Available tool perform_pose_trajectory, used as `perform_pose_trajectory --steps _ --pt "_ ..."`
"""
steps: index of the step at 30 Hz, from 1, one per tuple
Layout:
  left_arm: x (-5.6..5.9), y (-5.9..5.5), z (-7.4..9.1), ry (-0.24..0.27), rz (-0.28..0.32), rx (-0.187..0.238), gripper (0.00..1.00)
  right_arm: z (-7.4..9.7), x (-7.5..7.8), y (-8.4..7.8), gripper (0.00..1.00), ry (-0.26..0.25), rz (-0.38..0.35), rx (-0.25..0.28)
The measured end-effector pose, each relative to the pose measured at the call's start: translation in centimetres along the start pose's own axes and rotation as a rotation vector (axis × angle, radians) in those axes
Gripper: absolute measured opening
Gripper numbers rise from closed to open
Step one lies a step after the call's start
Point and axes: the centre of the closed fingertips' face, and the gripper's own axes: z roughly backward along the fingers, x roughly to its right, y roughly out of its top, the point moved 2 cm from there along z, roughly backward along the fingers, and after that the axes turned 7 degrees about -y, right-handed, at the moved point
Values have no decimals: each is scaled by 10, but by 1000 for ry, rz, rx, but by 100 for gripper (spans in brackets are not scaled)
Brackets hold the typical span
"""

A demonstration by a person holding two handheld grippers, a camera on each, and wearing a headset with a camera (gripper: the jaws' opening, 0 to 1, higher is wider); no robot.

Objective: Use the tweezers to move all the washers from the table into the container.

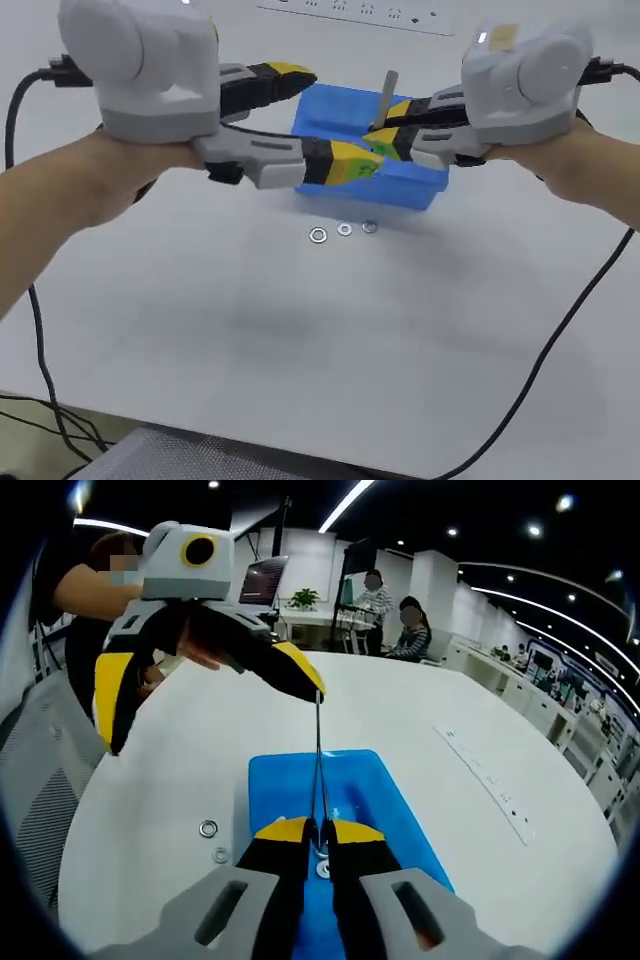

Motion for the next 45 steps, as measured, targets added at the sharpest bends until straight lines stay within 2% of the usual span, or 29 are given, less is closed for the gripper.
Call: perform_pose_trajectory --steps 2,4,6,11,13,14,18,22,27,31,32,37,45 --pt "-5 5 -7 -2 -26 -4 59 0 -4 1 9 11 10 -5" --pt "-7 10 -13 -22 -32 -1 53 1 -8 2 9 24 24 -2" --pt "-7 14 -18 -33 -64 -10 49 2 -11 4 9 34 42 -2" --pt "-8 11 -22 -73 -121 -61 37 2 -12 7 9 40 62 2" --pt "-3 10 -22 -111 -129 -76 24 2 -12 8 9 42 61 4" --pt "-2 9 -22 -117 -134 -81 22 2 -12 8 9 42 61 4" --pt "-1 9 -20 -132 -159 -93 22 3 -13 8 9 50 61 3" --pt "2 10 -18 -146 -199 -95 15 2 -16 5 9 64 77 -10" --pt "6 7 -17 -167 -227 -125 9 2 -19 4 9 76 93 -15" --pt "5 7 -17 -155 -285 -143 8 2 -19 4 9 74 96 -16" --pt "4 9 -16 -146 -331 -148 7 1 -18 5 9 73 94 -14" --pt "5 9 -18 -148 -361 -169 5 0 -15 5 10 67 106 -15" --pt "9 13 -17 -142 -371 -172 5 4 -15 8 11 53 104 -16"
